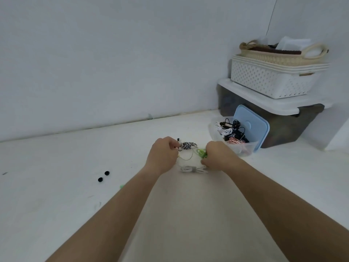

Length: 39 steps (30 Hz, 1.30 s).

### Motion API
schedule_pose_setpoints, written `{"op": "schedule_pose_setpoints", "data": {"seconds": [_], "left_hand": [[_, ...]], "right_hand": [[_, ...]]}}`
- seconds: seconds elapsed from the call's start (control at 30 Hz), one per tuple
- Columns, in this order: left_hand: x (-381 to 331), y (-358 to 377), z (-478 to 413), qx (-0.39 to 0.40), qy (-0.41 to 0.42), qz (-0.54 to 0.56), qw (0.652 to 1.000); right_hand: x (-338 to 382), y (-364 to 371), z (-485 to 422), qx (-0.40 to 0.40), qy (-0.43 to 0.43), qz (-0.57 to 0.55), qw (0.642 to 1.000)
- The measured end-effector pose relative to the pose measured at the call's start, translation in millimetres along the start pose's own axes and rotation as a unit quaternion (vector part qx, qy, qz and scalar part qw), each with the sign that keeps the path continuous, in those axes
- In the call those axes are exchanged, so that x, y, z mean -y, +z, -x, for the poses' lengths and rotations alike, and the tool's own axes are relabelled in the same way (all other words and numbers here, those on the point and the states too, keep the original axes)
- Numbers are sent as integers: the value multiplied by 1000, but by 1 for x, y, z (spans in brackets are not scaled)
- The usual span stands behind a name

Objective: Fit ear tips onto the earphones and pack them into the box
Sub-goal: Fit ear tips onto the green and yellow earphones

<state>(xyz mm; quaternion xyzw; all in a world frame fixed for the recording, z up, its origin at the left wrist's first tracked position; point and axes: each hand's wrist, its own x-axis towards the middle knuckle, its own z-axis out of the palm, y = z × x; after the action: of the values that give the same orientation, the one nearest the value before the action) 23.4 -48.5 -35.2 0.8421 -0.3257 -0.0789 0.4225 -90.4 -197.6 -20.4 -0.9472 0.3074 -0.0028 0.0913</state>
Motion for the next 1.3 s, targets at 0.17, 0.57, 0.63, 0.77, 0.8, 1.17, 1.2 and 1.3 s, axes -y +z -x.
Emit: {"op": "schedule_pose_setpoints", "data": {"seconds": [0.17, 0.57, 0.63, 0.77, 0.8, 1.17, 1.2, 1.3], "left_hand": [[9, -9, 9, -7, -18, 16, 1000], [-12, -50, 30, 23, -102, 269, 957], [-15, -56, 34, 42, -121, 335, 933], [-14, -62, 45, 62, -126, 413, 900], [-12, -66, 49, 82, -126, 425, 893], [31, -113, 102, 112, -198, 514, 827], [37, -117, 105, 97, -205, 517, 825], [49, -127, 108, 54, -207, 503, 837]], "right_hand": [[-4, -10, 2, -50, 35, -123, 990], [49, -80, 28, -111, -101, -440, 886], [60, -86, 34, -95, -121, -456, 877], [78, -88, 39, -81, -152, -487, 856], [83, -86, 39, -82, -156, -490, 854], [107, -42, 40, -93, -91, -429, 894], [105, -36, 41, -91, -89, -405, 905], [96, -23, 40, -73, -64, -360, 928]]}}
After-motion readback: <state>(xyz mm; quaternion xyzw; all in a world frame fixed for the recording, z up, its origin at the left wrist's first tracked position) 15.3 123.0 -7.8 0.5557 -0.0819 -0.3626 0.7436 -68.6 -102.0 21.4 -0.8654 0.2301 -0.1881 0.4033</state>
